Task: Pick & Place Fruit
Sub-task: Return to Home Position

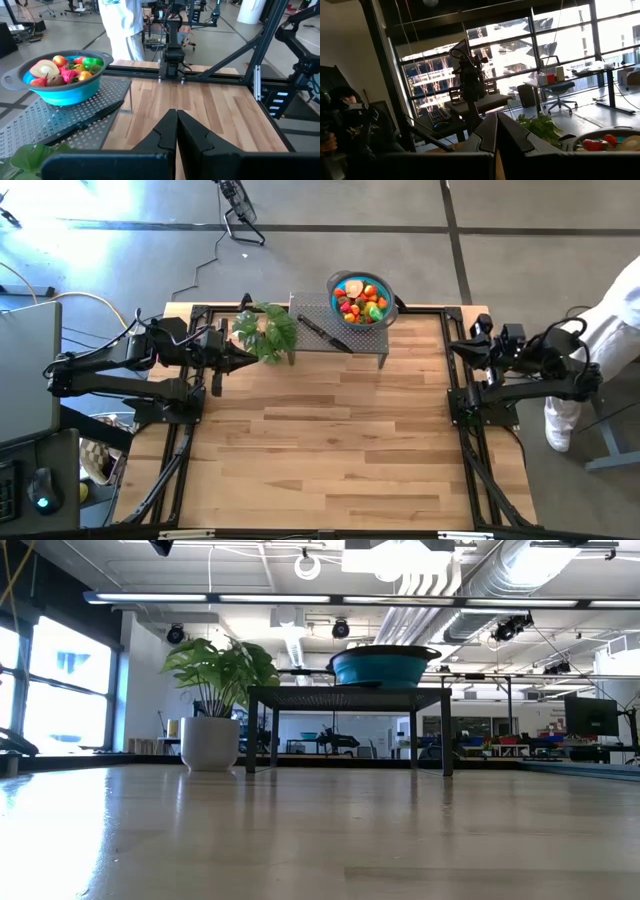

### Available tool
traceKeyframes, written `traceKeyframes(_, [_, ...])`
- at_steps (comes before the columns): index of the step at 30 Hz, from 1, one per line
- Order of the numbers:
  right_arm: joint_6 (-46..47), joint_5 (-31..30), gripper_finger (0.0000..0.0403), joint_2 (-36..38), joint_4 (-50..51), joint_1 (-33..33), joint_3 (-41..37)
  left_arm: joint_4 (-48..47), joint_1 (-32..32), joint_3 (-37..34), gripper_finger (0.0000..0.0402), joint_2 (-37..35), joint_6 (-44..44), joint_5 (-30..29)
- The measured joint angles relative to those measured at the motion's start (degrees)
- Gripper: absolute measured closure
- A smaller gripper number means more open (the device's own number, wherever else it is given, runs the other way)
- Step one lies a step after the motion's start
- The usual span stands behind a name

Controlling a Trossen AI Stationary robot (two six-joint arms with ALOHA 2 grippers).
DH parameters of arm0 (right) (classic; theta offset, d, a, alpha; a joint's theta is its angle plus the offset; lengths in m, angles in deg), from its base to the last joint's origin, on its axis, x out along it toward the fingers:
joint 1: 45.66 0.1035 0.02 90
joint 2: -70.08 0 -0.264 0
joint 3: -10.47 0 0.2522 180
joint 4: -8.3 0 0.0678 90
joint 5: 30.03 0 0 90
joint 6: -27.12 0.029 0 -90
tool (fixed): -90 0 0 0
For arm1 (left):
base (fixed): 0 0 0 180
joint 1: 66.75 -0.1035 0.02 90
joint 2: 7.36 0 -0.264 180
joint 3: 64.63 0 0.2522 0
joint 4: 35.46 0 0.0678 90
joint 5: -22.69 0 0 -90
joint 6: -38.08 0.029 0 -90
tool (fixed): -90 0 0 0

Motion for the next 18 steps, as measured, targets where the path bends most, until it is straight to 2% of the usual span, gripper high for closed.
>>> traceKeyframes(18, [0.05,0.07,0.0400,6.73,4.15,0.02,0.01,-0.01,0.00,-0.02,0.0396,0.04,-1.32,-0.02])
